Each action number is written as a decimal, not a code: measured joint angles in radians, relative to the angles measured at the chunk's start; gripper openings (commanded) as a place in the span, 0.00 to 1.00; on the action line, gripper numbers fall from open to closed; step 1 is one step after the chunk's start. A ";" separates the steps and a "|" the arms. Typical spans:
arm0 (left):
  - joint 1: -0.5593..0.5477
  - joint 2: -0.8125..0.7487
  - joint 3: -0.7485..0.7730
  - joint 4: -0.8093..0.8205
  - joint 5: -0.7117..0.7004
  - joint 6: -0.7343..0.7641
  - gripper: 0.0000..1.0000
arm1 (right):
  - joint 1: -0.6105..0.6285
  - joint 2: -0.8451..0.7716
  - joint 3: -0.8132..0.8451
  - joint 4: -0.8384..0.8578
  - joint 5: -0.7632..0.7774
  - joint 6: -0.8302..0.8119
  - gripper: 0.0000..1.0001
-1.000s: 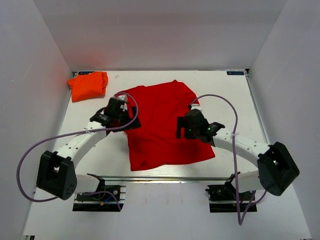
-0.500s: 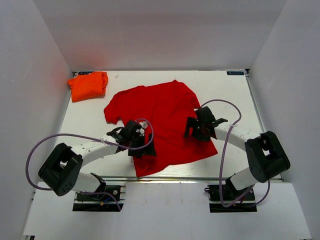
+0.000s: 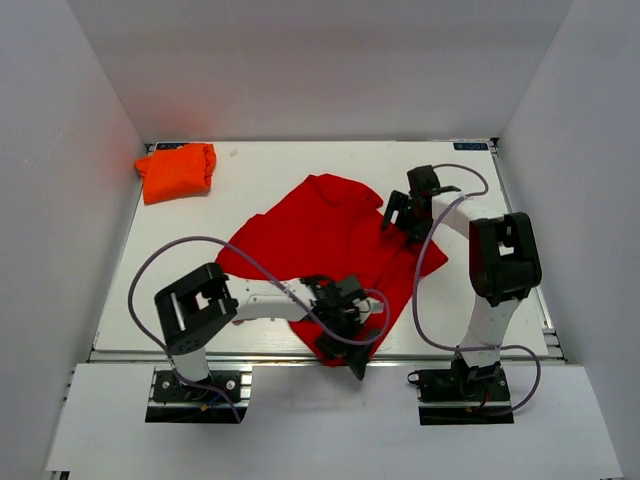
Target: Fold and stack the t-shirts
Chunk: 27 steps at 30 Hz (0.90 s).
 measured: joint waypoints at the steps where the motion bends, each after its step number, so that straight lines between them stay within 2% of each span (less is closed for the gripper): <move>1: -0.012 0.022 0.054 -0.026 -0.012 0.019 1.00 | -0.012 0.011 0.021 -0.015 0.005 -0.014 0.90; 5: -0.034 0.021 0.230 -0.103 -0.106 0.080 1.00 | -0.054 0.026 0.084 -0.089 0.071 -0.074 0.90; 8: -0.014 -0.040 0.294 -0.149 -0.264 0.089 1.00 | -0.075 0.005 0.143 -0.155 0.134 -0.102 0.90; 11: 0.023 -0.103 0.346 -0.224 -0.475 0.070 1.00 | -0.076 -0.074 0.144 -0.187 0.159 -0.105 0.90; 15: 0.129 -0.119 0.442 -0.297 -0.678 0.038 1.00 | -0.053 -0.250 0.026 -0.171 0.151 -0.094 0.90; 21: 0.363 -0.073 0.503 -0.330 -0.813 0.050 1.00 | 0.046 -0.418 -0.222 -0.158 0.128 -0.047 0.90; 27: 0.527 0.070 0.558 -0.306 -0.834 0.122 1.00 | 0.091 -0.398 -0.336 -0.154 0.122 -0.020 0.90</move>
